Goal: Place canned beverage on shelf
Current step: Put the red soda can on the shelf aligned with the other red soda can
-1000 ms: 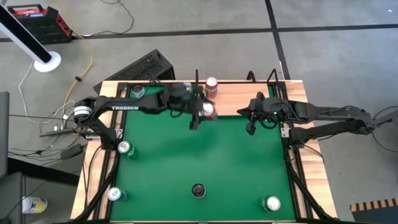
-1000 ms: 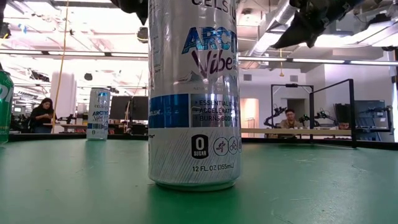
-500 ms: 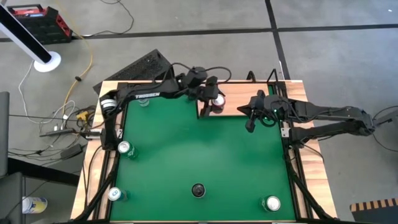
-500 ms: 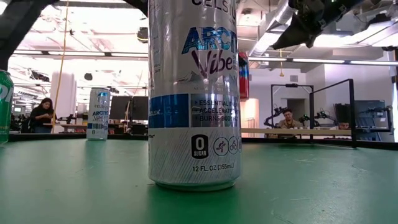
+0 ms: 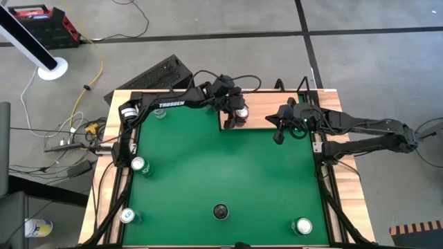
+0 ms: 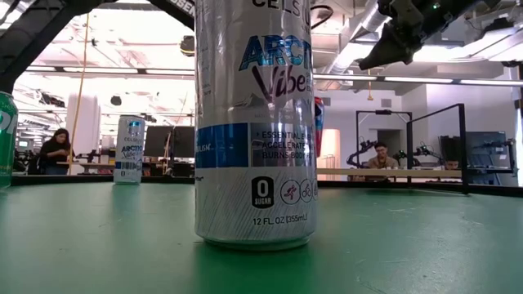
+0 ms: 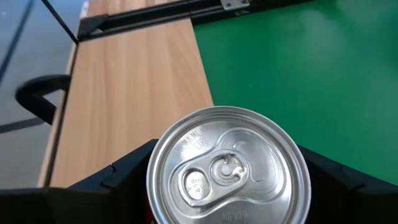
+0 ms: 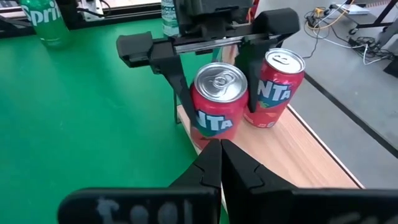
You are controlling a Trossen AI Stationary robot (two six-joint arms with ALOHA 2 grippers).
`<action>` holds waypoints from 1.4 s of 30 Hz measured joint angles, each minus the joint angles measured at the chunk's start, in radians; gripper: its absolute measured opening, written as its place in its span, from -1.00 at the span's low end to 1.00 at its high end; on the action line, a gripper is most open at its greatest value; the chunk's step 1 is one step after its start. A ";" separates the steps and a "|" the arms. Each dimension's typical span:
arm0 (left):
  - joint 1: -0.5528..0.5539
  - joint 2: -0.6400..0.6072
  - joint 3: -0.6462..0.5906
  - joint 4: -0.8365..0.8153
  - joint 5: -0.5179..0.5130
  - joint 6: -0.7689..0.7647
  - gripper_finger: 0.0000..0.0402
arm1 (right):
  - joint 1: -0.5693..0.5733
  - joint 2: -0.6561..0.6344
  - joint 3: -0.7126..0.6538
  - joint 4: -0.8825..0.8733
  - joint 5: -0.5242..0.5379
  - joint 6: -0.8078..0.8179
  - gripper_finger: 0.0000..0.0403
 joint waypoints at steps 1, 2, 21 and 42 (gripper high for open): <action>-0.001 0.000 0.000 0.001 -0.001 -0.001 0.39 | 0.000 0.000 0.000 0.000 0.000 0.000 -0.87; 0.000 0.000 0.000 -0.003 0.000 -0.006 0.39 | 0.000 0.000 0.000 -0.001 0.000 0.000 -0.87; -0.004 0.000 0.000 -0.034 -0.096 -0.008 0.50 | 0.000 0.000 0.000 -0.004 0.000 0.000 -0.86; -0.011 -0.001 0.000 -0.040 -0.113 -0.017 0.52 | 0.000 0.000 0.000 -0.022 -0.001 0.010 -0.87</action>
